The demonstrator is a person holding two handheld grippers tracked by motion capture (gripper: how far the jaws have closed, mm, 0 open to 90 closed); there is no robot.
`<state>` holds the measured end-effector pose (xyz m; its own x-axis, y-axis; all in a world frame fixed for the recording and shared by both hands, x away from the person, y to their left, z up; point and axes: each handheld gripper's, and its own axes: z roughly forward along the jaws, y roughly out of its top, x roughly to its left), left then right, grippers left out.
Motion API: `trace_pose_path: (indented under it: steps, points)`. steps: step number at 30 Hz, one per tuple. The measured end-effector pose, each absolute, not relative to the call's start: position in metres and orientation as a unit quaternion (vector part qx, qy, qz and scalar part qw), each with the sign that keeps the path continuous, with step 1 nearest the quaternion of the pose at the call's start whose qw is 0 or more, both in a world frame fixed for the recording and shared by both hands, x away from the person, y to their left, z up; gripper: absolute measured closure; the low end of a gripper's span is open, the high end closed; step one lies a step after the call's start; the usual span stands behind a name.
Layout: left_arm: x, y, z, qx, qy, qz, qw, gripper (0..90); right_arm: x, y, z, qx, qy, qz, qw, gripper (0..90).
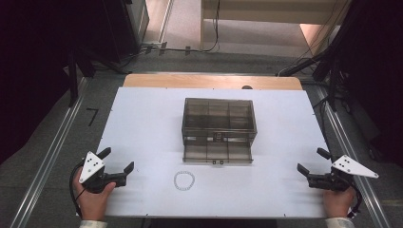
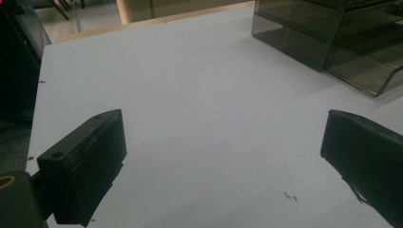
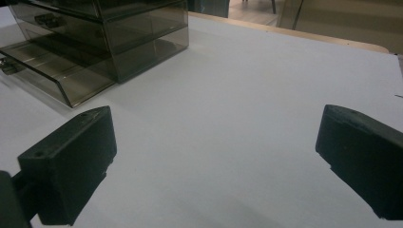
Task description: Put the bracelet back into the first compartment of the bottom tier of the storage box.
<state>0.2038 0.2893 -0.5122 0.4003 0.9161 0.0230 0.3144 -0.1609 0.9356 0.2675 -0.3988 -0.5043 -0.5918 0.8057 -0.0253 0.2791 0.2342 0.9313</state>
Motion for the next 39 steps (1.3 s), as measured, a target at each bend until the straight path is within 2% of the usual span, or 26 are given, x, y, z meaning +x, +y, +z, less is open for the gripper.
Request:
trace_pose_path:
  steps: [17,19,22,39]
  points:
    - [0.205,0.288,-0.512,0.697,0.445,0.318,0.464,2.2,0.267,-0.397,-0.504,0.367,0.744,0.492,0.266,0.0]
    - [0.205,0.287,-0.511,0.698,0.442,0.32,0.464,5.0,0.267,-0.397,-0.504,0.367,0.744,0.491,0.267,0.0]
    - [0.206,0.284,-0.51,0.692,0.449,0.303,0.477,5.0,0.267,-0.397,-0.504,0.365,0.744,0.491,0.269,0.0]
    - [0.211,0.253,-0.511,0.724,0.419,0.275,0.474,5.2,0.267,-0.395,-0.504,0.364,0.746,0.487,0.273,0.0]
